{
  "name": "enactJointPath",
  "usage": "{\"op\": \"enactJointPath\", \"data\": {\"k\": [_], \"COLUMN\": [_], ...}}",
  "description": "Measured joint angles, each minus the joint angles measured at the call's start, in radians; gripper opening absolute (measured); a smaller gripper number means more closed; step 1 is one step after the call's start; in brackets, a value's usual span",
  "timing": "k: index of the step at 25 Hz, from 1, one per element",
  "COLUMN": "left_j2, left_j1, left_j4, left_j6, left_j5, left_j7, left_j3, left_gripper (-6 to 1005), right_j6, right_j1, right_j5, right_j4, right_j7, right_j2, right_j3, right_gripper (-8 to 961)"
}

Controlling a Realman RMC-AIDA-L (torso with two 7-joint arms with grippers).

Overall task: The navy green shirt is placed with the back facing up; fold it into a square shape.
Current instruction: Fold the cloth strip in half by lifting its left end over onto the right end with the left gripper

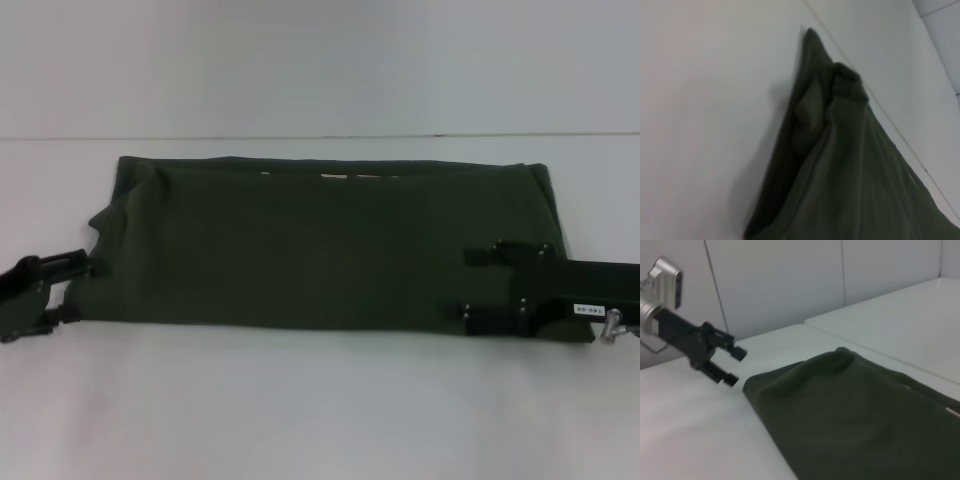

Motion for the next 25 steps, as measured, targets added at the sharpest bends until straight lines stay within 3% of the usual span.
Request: {"op": "enactJointPath", "data": {"k": [7,25], "left_j2": [-0.006,-0.014], "left_j1": [0.024,0.012], "left_j4": [-0.031,-0.06], "left_j6": [-0.022,-0.156], "left_j5": [-0.005,0.003], "left_j7": [-0.038,-0.123], "left_j3": [-0.091,-0.02], "left_gripper": [859,859], "right_j6": [0.012,-0.034], "right_j1": [-0.002,-0.02], "right_j5": [0.002,-0.008], "right_j4": [0.001,0.009], "right_j7": [-0.003,-0.048], "right_j2": [0.004,0.005], "right_j3": [0.028,0.0], "right_gripper": [944,945]}}
